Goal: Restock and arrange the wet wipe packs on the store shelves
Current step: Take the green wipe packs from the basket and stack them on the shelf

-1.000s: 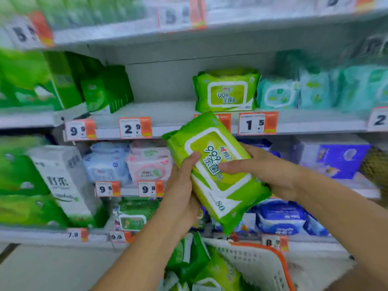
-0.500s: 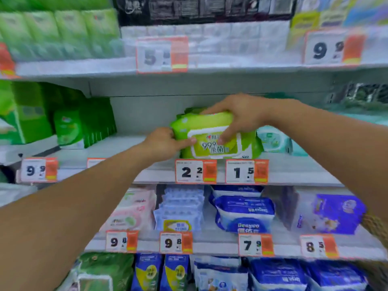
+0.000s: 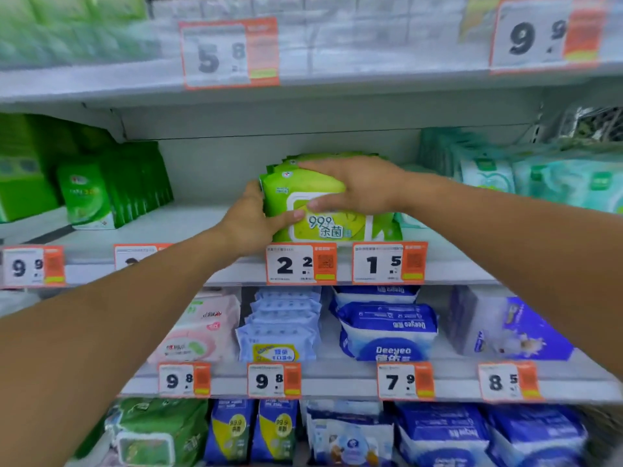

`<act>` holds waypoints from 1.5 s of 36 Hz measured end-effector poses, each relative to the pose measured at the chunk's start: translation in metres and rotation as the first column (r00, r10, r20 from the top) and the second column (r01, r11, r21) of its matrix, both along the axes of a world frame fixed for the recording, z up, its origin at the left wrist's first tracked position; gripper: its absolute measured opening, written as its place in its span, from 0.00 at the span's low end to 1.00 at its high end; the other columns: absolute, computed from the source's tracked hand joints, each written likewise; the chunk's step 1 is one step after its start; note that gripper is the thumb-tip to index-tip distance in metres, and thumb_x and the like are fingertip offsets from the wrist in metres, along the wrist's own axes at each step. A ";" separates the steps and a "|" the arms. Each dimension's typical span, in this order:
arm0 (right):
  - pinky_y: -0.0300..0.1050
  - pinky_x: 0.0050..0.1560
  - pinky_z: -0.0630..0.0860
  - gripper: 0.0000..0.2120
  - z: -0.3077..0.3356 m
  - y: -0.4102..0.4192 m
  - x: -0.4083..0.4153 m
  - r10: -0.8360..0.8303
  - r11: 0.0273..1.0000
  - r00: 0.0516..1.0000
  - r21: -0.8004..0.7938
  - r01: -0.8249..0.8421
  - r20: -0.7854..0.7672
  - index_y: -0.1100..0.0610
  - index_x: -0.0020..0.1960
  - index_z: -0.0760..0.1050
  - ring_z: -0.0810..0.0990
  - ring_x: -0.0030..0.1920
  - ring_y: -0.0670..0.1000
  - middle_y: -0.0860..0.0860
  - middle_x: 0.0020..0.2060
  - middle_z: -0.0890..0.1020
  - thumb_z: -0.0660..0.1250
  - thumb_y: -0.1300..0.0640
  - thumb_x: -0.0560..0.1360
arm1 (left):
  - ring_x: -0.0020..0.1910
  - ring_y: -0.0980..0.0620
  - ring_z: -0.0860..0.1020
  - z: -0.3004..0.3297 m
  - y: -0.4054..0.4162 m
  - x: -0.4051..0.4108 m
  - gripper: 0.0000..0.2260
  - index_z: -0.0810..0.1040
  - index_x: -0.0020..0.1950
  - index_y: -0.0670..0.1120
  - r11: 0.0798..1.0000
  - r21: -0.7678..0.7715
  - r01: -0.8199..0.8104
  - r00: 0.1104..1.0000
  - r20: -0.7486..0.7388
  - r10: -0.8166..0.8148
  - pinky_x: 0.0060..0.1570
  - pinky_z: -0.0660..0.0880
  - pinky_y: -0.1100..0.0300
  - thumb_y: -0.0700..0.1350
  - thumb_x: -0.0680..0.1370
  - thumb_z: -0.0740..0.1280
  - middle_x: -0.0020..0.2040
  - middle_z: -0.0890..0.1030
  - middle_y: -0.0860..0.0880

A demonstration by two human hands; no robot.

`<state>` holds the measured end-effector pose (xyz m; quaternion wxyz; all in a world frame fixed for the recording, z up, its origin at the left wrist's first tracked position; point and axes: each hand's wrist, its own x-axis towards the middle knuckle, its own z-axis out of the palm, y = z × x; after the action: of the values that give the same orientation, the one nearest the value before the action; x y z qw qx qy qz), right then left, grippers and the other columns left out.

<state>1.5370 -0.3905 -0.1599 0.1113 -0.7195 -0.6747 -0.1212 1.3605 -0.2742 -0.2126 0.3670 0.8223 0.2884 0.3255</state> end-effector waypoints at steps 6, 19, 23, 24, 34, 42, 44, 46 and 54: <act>0.61 0.75 0.58 0.36 -0.015 -0.014 -0.026 -0.108 0.977 0.974 0.204 0.066 0.202 0.43 0.77 0.62 0.67 0.74 0.53 0.47 0.74 0.70 0.46 0.28 0.75 | 0.54 0.50 0.80 -0.007 -0.014 -0.025 0.23 0.74 0.66 0.47 0.994 0.107 0.004 1.000 0.020 -0.006 0.58 0.77 0.53 0.49 0.74 0.75 0.56 0.81 0.48; 0.49 0.38 0.75 0.14 -0.357 -0.127 -0.229 -0.116 0.986 0.776 -0.163 0.017 -0.620 0.55 0.43 0.79 0.79 0.36 0.53 0.51 0.34 0.81 0.63 0.45 0.74 | 0.51 0.48 0.81 -0.296 -0.156 -0.226 0.16 0.80 0.55 0.48 0.993 -0.038 -0.111 0.860 -0.504 0.077 0.52 0.77 0.55 0.54 0.70 0.72 0.51 0.84 0.49; 0.42 0.37 0.74 0.09 -0.441 -0.190 -0.239 -0.362 0.831 0.743 -0.557 -0.017 -0.563 0.53 0.52 0.76 0.78 0.40 0.53 0.49 0.38 0.79 0.70 0.49 0.75 | 0.58 0.48 0.80 -0.344 -0.197 -0.261 0.24 0.77 0.64 0.51 0.990 -0.093 -0.105 0.727 -0.686 0.012 0.58 0.75 0.57 0.56 0.70 0.75 0.60 0.81 0.50; 0.42 0.37 0.73 0.12 -0.451 -0.203 -0.240 -0.403 0.806 0.714 -0.592 -0.019 -0.573 0.51 0.54 0.73 0.77 0.41 0.52 0.48 0.39 0.78 0.71 0.49 0.75 | 0.60 0.49 0.79 -0.344 -0.199 -0.259 0.26 0.76 0.66 0.52 0.994 -0.064 -0.083 0.703 -0.712 0.013 0.59 0.74 0.57 0.57 0.70 0.75 0.62 0.80 0.50; 0.47 0.44 0.82 0.27 -0.466 -0.183 -0.258 -0.708 0.701 0.018 -0.699 0.142 -0.706 0.59 0.54 0.78 0.85 0.46 0.53 0.54 0.49 0.85 0.85 0.52 0.60 | 0.74 0.40 0.56 -0.338 -0.203 -0.276 0.38 0.64 0.73 0.50 0.983 0.071 -0.168 0.691 -0.702 0.169 0.66 0.69 0.44 0.33 0.67 0.74 0.77 0.52 0.44; 0.52 0.55 0.78 0.20 -0.449 -0.178 -0.274 -0.660 0.685 -0.221 -0.696 0.214 -0.718 0.57 0.48 0.73 0.80 0.53 0.57 0.54 0.48 0.80 0.81 0.53 0.66 | 0.73 0.36 0.60 -0.329 -0.171 -0.292 0.43 0.63 0.72 0.47 0.861 0.194 -0.471 0.411 -0.815 0.408 0.67 0.63 0.36 0.71 0.67 0.69 0.73 0.62 0.40; 0.54 0.59 0.78 0.19 -0.446 -0.177 -0.275 -0.656 0.680 -0.235 -0.697 0.229 -0.717 0.56 0.47 0.73 0.78 0.51 0.55 0.51 0.46 0.79 0.81 0.51 0.66 | 0.67 0.38 0.70 -0.329 -0.160 -0.301 0.48 0.67 0.70 0.46 0.854 0.072 -0.516 0.376 -0.876 0.301 0.61 0.73 0.42 0.77 0.62 0.66 0.67 0.72 0.41; 0.57 0.61 0.77 0.28 -0.444 -0.175 -0.275 -0.665 0.674 -0.238 -0.706 0.216 -0.708 0.57 0.53 0.76 0.79 0.53 0.56 0.52 0.50 0.81 0.83 0.45 0.61 | 0.54 0.43 0.79 -0.326 -0.152 -0.307 0.44 0.76 0.60 0.47 0.889 0.000 -0.457 0.369 -0.910 0.189 0.50 0.78 0.52 0.79 0.58 0.65 0.53 0.80 0.46; 0.55 0.55 0.82 0.43 -0.458 -0.170 -0.272 -0.777 0.586 -0.306 -0.810 -0.031 -0.550 0.59 0.61 0.77 0.85 0.50 0.58 0.56 0.52 0.85 0.87 0.48 0.51 | 0.54 0.44 0.75 -0.326 -0.165 -0.297 0.20 0.74 0.47 0.48 0.966 0.030 -0.258 0.402 -0.906 0.136 0.45 0.73 0.54 0.65 0.73 0.66 0.51 0.78 0.46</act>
<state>1.2650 -0.5601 -0.6182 0.3019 -0.7344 -0.0446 0.6062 1.0633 -0.4395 -0.5388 0.1612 0.8057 0.5525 -0.1405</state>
